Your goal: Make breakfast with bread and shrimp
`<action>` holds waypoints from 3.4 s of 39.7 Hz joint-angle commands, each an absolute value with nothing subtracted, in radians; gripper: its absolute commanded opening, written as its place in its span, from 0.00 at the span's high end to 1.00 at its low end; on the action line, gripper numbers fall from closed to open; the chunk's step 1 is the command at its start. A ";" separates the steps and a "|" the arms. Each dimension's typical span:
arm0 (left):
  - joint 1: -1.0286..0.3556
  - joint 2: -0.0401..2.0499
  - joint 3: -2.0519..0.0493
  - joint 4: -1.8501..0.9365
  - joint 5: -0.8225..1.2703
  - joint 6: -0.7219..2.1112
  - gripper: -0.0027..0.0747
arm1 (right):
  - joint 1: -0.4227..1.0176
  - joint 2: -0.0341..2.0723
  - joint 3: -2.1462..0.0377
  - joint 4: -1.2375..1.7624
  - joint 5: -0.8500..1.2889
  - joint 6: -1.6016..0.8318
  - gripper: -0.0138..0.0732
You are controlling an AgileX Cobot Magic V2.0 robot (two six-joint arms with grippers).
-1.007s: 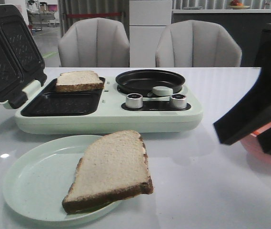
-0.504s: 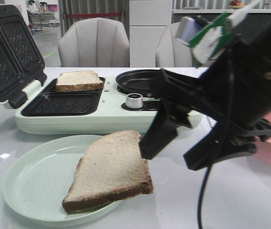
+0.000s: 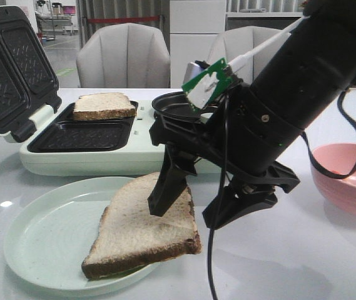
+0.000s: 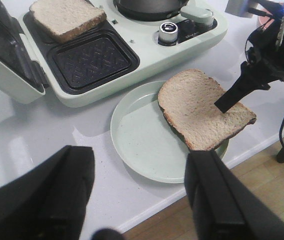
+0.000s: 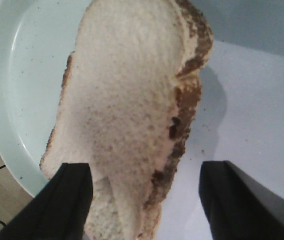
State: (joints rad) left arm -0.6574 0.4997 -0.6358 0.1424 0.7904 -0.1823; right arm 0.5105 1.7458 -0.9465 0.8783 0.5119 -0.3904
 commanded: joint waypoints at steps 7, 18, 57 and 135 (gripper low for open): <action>-0.665 0.503 -0.665 0.144 0.717 -0.185 0.37 | 0.511 1.750 -1.007 0.906 0.539 -0.400 0.31; -0.665 0.503 -0.665 0.144 0.717 -0.185 0.37 | 0.511 1.747 -1.007 0.906 0.548 -0.400 0.71; -0.665 0.503 -0.665 0.144 0.717 -0.185 0.37 | 0.511 1.694 -1.377 0.970 0.472 -0.415 0.72; -0.665 0.503 -0.665 0.144 0.717 -0.185 0.37 | 0.678 0.984 -0.970 0.000 0.655 0.012 0.22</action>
